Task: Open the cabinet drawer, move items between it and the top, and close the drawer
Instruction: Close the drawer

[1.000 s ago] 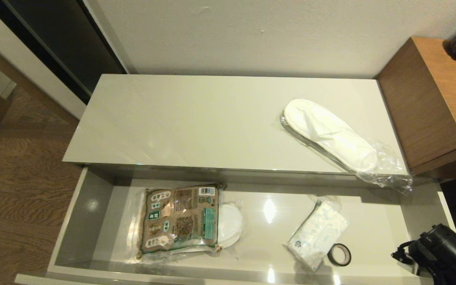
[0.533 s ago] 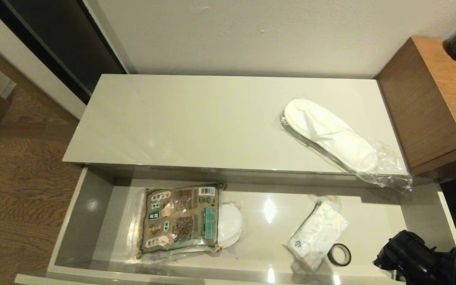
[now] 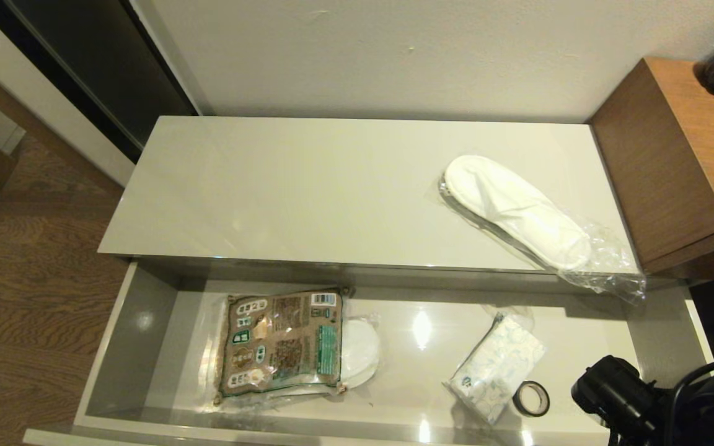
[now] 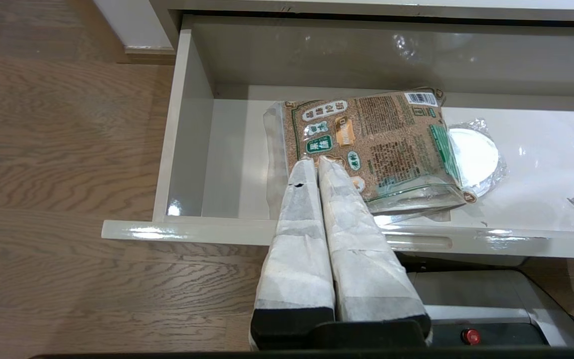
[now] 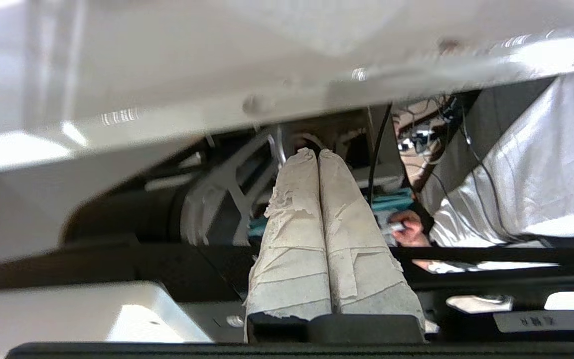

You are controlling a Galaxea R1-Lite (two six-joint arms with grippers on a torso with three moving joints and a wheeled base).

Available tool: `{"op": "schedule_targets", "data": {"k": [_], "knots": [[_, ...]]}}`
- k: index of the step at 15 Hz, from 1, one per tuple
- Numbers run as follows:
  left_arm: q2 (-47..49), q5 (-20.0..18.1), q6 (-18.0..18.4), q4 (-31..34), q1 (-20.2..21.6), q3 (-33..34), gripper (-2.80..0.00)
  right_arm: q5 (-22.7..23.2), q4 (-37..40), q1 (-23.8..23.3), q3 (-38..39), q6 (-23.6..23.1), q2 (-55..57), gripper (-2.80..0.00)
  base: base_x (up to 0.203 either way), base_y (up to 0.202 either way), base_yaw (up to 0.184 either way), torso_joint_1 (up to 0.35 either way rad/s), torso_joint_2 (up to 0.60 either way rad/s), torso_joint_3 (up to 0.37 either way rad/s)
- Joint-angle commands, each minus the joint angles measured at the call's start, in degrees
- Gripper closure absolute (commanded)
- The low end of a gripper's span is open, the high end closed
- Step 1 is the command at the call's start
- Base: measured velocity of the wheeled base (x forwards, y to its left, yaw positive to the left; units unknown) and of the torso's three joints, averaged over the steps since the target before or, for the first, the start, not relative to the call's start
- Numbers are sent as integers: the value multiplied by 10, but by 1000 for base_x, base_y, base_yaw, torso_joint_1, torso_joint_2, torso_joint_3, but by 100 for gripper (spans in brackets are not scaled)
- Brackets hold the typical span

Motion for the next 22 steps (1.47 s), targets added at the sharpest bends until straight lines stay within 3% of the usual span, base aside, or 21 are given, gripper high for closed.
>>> {"op": "schedule_targets", "data": {"k": [1, 3, 9, 12, 16, 18, 19, 22], "knots": [[1, 0, 0, 0, 0, 0, 0, -7, -10, 1, -6, 18, 2, 0, 0, 0, 0, 0, 0, 0], [1, 0, 0, 0, 0, 0, 0, -32, -47, 2, -11, 59, -4, 0, 0, 0, 0, 0, 0, 0], [1, 0, 0, 0, 0, 0, 0, -102, -116, 2, -15, 115, -10, 0, 0, 0, 0, 0, 0, 0], [1, 0, 0, 0, 0, 0, 0, -150, -114, 1, -50, 144, -49, 0, 0, 0, 0, 0, 0, 0], [1, 0, 0, 0, 0, 0, 0, -194, 30, 0, -187, 190, -100, 0, 0, 0, 0, 0, 0, 0], [1, 0, 1, 0, 0, 0, 0, -244, 102, -1, -263, 219, -103, 0, 0, 0, 0, 0, 0, 0], [1, 0, 0, 0, 0, 0, 0, -279, 123, -5, -285, 224, -111, 0, 0, 0, 0, 0, 0, 0], [1, 0, 0, 0, 0, 0, 0, -295, 168, -9, -306, 216, -160, 0, 0, 0, 0, 0, 0, 0]]}}
